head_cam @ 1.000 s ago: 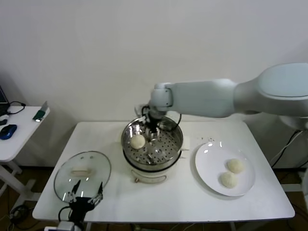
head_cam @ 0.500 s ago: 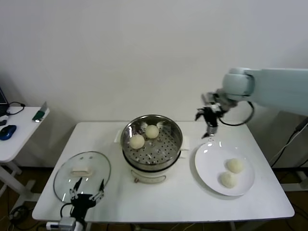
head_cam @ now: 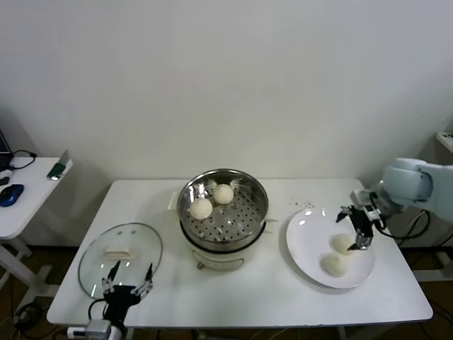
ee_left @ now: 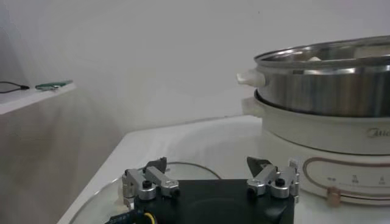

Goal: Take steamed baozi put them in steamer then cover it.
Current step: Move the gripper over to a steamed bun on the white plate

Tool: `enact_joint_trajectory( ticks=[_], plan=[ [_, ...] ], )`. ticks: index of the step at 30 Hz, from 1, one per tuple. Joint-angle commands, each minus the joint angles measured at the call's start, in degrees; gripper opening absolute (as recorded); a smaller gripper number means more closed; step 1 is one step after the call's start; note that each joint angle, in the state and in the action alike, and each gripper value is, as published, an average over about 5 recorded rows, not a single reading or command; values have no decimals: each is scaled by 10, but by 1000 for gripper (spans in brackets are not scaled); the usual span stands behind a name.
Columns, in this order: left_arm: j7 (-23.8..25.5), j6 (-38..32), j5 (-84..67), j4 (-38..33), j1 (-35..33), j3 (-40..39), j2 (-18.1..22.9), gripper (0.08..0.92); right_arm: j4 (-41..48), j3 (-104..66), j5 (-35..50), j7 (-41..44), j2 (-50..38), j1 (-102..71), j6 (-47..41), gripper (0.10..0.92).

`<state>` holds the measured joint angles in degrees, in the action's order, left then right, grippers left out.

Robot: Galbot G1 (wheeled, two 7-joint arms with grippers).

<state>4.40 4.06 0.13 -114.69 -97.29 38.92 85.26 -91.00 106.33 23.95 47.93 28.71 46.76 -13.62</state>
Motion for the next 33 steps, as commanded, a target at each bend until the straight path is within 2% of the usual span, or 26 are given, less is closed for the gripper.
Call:
enact_joint_trajectory(
  ticks=[1,13,33],
  plan=[
    [0,1,2,0,-1,0,0,823,16,-128,-69,-14,-40,-182,-13,823],
    [0,1,4,-2,-7,0,-1,823,76,-186,-96,-22,5,-250,-22,823],
    [-1,-3,4,1,-10,2,-1,823,103,-230,-110,-28,34,-314,-30,803]
  ],
)
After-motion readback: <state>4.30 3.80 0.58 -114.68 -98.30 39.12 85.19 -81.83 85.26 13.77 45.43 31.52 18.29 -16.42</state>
